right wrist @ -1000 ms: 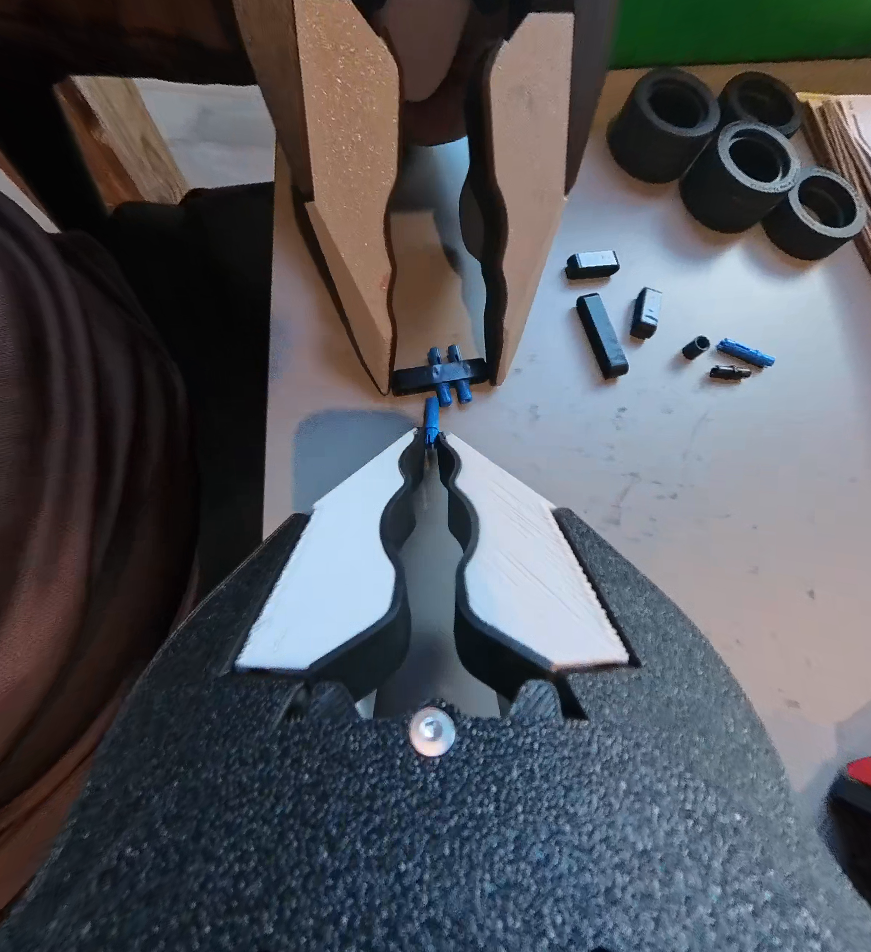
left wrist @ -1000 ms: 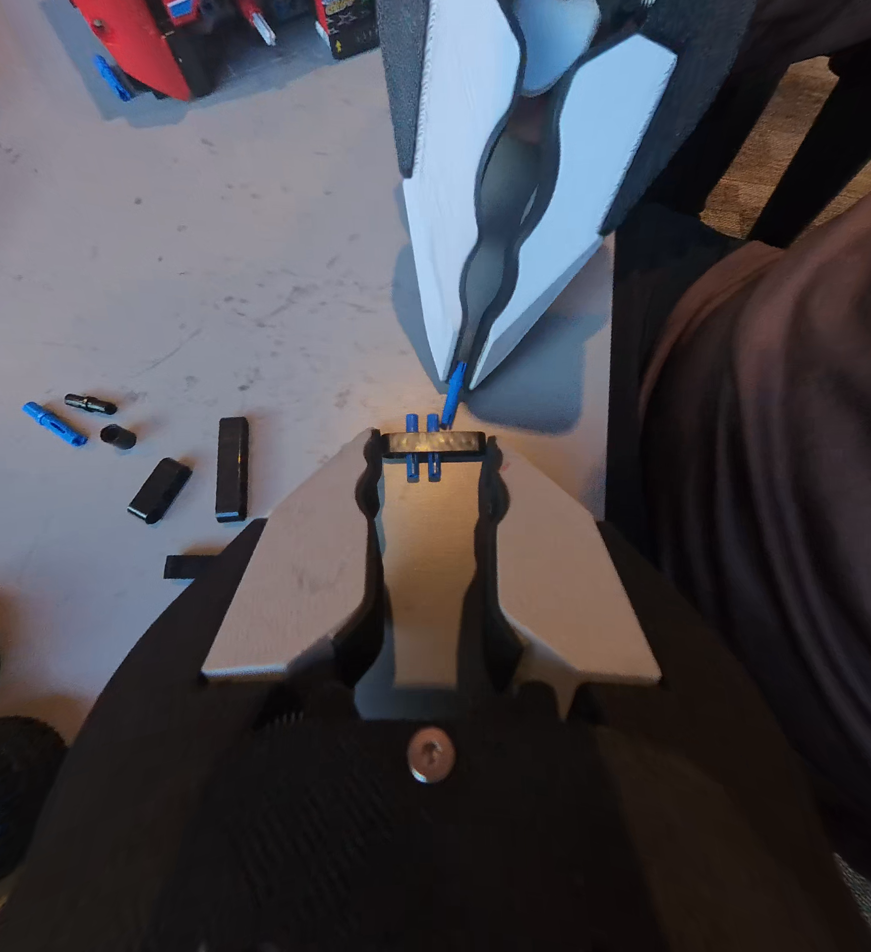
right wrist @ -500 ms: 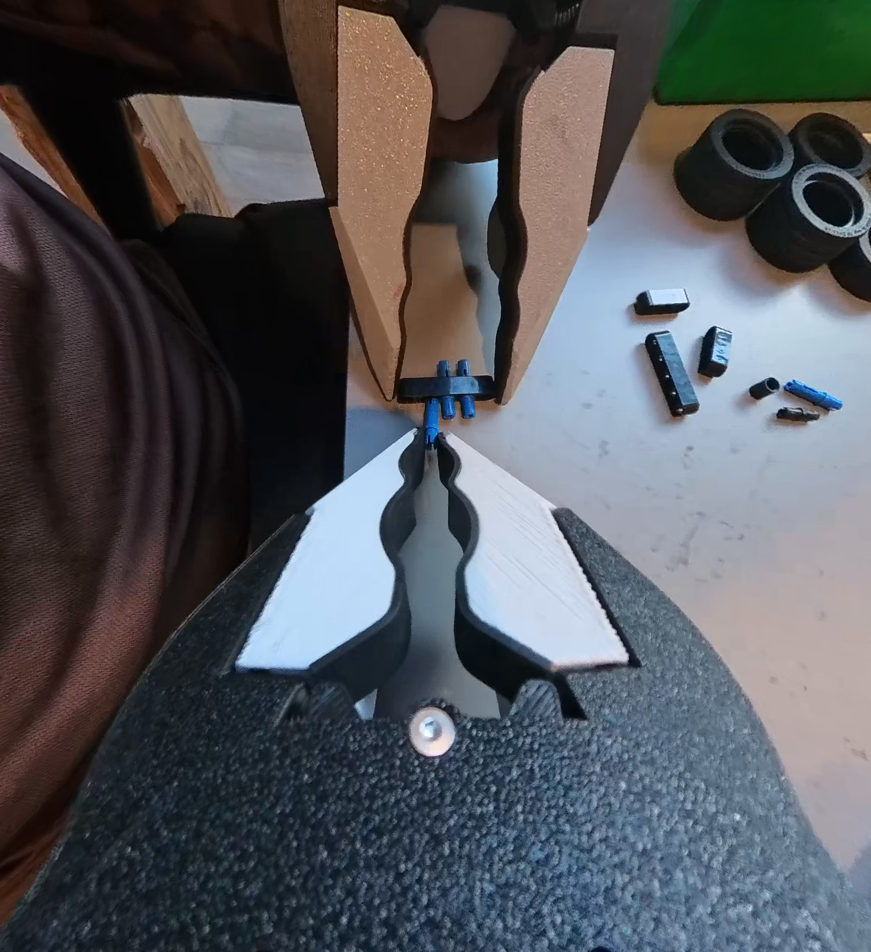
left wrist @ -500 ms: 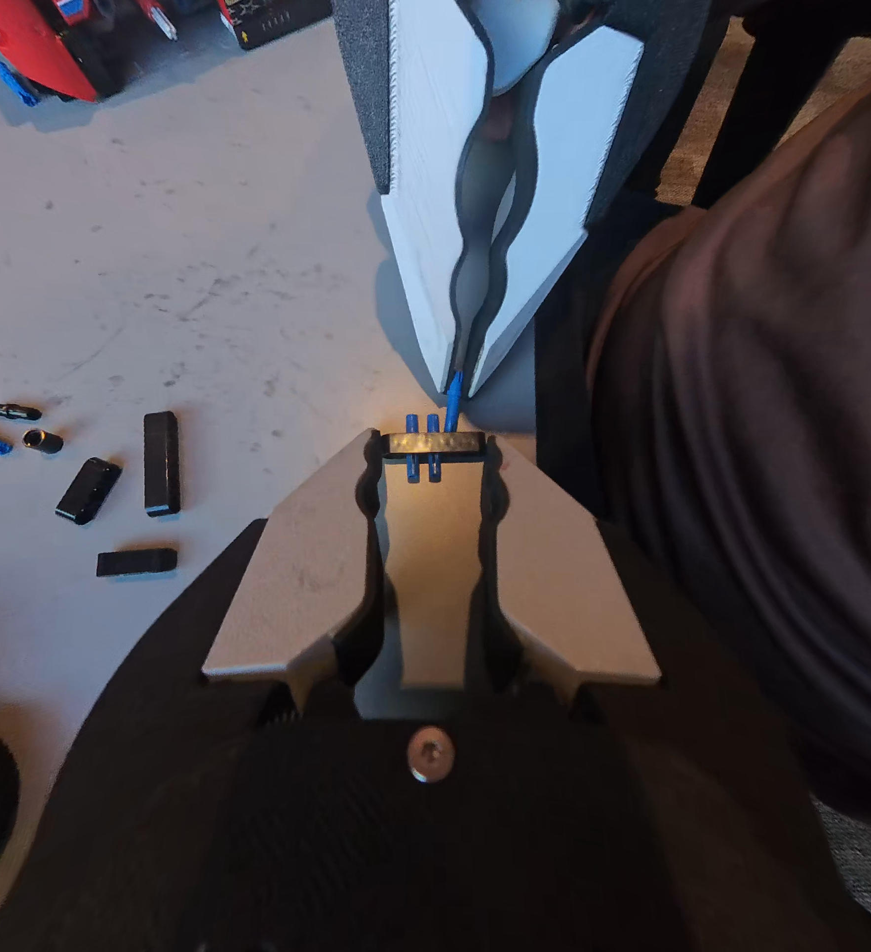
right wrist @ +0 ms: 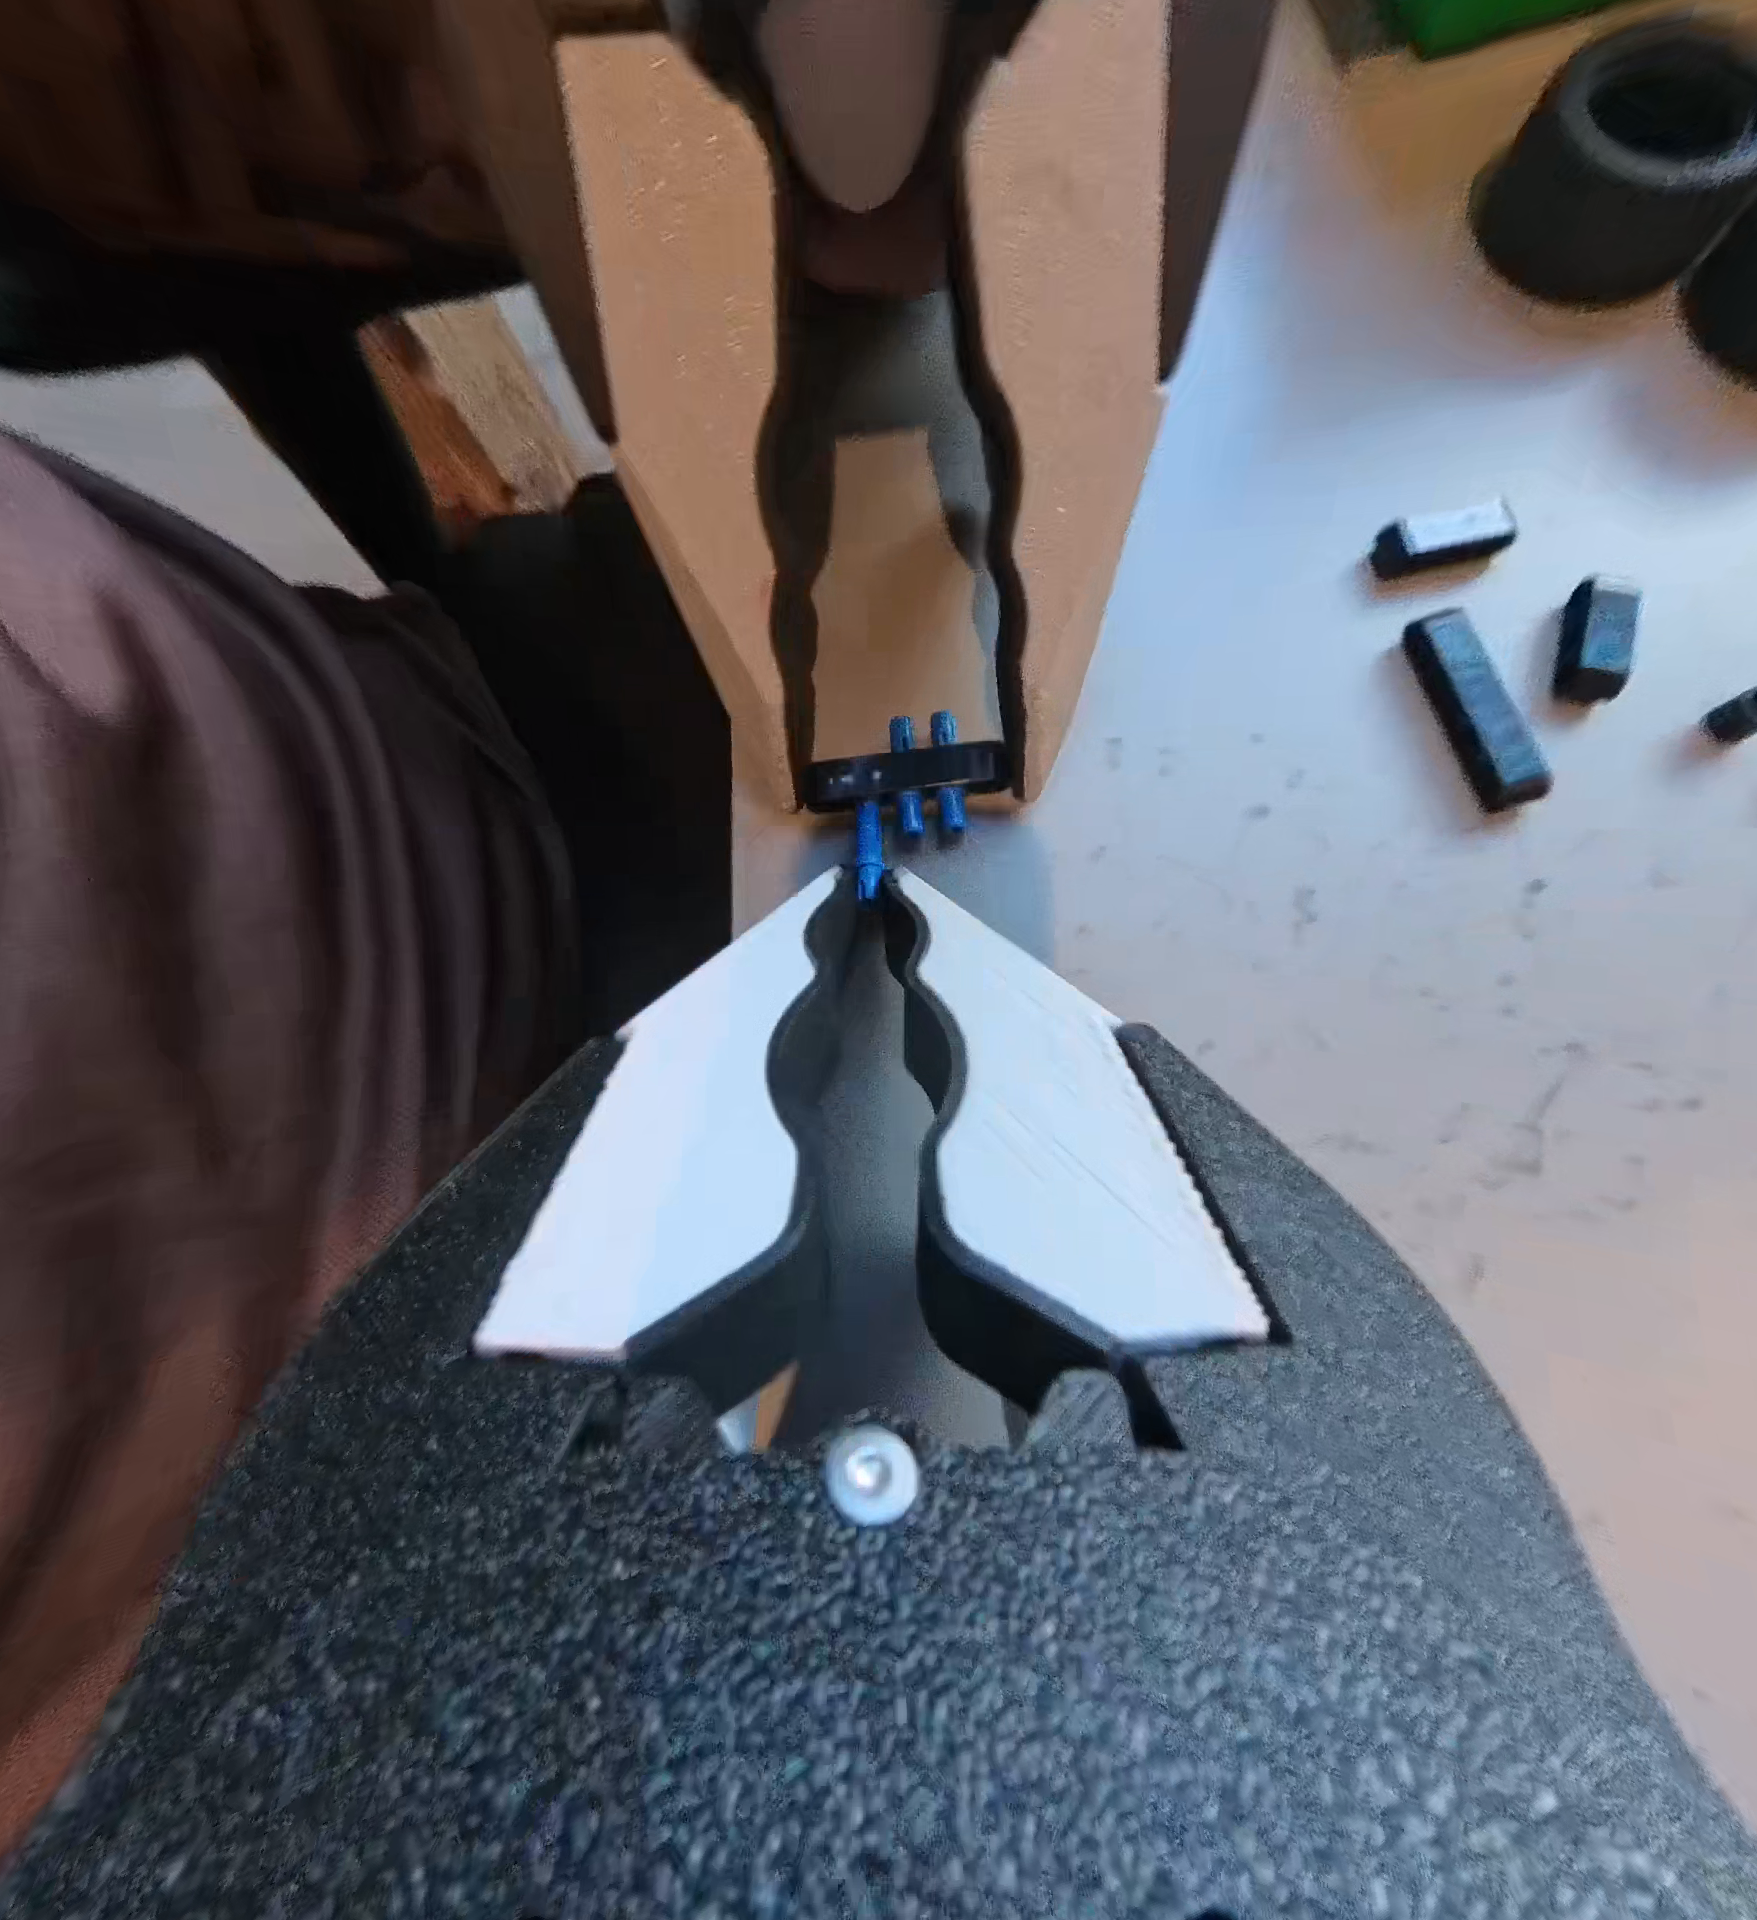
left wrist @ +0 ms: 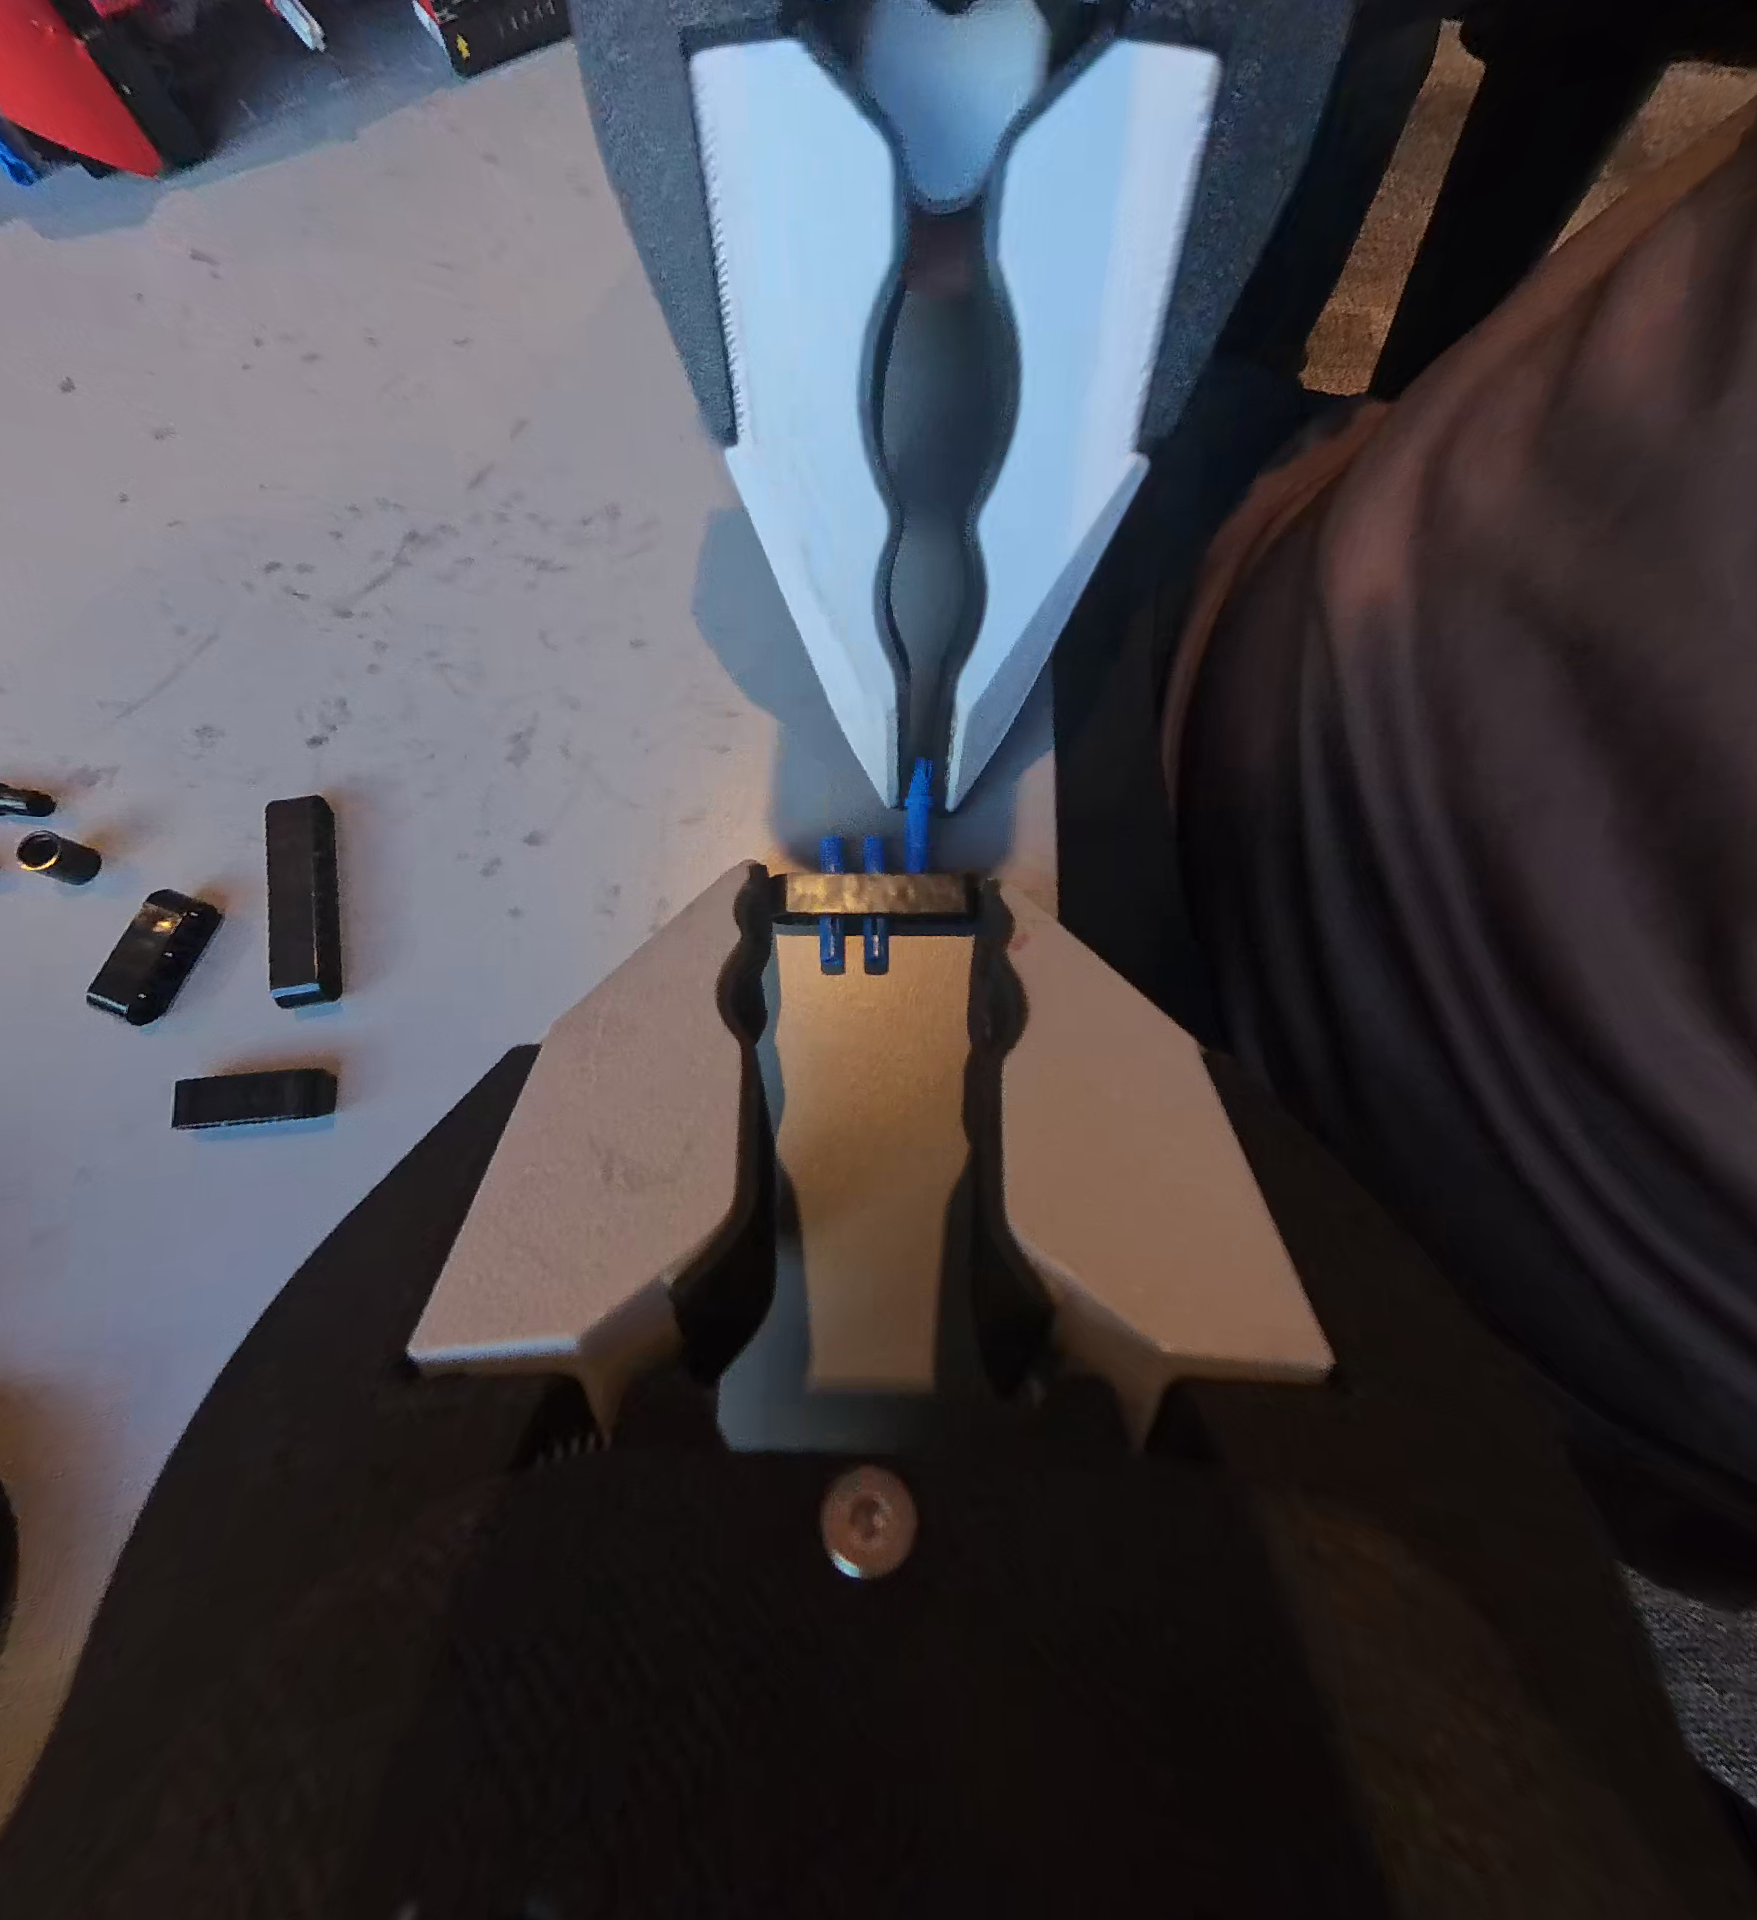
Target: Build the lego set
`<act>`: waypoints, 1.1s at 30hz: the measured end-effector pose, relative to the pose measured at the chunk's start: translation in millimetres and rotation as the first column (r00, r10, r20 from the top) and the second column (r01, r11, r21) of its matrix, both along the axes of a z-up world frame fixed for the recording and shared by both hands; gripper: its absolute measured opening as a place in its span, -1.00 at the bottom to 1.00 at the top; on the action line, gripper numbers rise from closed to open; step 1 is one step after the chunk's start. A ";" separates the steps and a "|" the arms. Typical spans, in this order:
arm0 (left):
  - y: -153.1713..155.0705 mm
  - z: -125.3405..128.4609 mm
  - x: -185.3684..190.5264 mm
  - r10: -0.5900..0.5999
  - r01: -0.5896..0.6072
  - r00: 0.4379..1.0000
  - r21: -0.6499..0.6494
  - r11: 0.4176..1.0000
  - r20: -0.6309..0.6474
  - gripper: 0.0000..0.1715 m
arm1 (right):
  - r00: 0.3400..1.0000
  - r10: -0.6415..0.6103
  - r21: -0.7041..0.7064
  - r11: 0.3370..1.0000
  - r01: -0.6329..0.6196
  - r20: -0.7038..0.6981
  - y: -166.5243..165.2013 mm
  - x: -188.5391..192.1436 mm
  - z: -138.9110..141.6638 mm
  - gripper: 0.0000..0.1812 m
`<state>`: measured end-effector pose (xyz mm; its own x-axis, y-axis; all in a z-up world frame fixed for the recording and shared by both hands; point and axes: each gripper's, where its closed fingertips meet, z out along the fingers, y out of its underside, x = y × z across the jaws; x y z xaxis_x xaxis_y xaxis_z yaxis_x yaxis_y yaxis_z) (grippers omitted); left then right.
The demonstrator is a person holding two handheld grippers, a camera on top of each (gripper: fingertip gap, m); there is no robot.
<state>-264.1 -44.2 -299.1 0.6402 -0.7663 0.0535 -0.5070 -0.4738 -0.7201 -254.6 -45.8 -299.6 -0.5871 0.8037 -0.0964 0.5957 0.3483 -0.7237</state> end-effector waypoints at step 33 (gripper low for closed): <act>-1.3 0.8 -5.0 0.030 -0.030 0.999 -0.007 1.000 0.014 -0.56 | 0.997 0.010 0.109 0.994 -0.001 -0.083 3.7 -1.5 0.9 -0.96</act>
<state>-269.1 -45.4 -298.3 0.6619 -0.7465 0.0677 -0.4820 -0.4931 -0.7242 -256.1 -42.1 -298.8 -0.5936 0.8037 0.0410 0.5330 0.4308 -0.7282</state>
